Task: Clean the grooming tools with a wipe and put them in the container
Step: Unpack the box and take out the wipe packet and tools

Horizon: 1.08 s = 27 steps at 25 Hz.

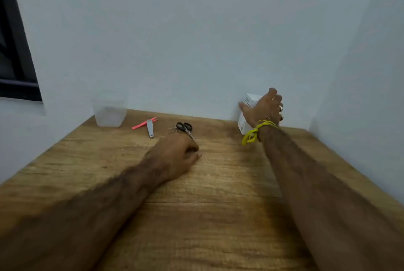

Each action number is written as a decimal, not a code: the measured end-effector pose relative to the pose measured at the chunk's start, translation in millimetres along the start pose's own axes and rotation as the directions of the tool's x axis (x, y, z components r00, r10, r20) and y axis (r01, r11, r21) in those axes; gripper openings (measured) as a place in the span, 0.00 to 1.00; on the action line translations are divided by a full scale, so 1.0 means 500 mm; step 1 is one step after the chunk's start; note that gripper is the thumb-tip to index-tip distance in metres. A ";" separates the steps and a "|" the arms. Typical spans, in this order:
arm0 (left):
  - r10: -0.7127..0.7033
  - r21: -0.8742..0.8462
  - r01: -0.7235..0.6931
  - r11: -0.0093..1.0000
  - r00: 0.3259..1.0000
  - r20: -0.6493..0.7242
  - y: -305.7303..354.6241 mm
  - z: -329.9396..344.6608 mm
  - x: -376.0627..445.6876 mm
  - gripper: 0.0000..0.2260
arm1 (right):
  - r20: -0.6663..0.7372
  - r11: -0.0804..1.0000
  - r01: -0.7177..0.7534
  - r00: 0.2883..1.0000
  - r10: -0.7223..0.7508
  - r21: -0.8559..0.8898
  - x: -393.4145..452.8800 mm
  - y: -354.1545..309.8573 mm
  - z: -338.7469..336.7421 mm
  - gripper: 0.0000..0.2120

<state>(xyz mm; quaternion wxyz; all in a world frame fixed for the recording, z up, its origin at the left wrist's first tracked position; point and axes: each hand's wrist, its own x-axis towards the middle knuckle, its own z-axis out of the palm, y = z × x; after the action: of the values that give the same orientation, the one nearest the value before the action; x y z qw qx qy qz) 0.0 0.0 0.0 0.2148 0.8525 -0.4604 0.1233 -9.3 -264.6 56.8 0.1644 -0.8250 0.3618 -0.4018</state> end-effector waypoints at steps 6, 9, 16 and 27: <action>-0.106 -0.130 0.082 0.988 0.976 -0.191 -0.003 0.000 -0.006 0.27 | -0.021 0.979 0.058 0.998 -0.055 0.197 -0.065 -0.029 -0.018 0.35; -0.132 -0.277 0.051 0.960 0.949 -0.286 0.008 0.002 -0.010 0.43 | -0.043 0.924 0.236 0.971 -0.234 0.300 -0.173 -0.050 -0.055 0.34; -0.192 -0.568 -0.022 0.823 0.930 -0.314 0.060 0.012 -0.019 0.46 | 0.059 0.848 0.325 0.922 -0.383 0.418 -0.306 -0.090 -0.129 0.30; -0.154 -0.461 -0.074 0.884 0.887 -0.436 0.031 -0.009 -0.021 0.38 | 0.224 0.791 0.318 0.844 -0.487 0.522 -0.268 -0.084 -0.156 0.21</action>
<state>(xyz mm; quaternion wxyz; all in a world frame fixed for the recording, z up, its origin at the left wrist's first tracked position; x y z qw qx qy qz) -18.9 2.2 3.6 0.5182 0.7315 -0.3939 0.2031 -106.5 -136.9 56.2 0.3274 -0.8768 0.0325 -0.3506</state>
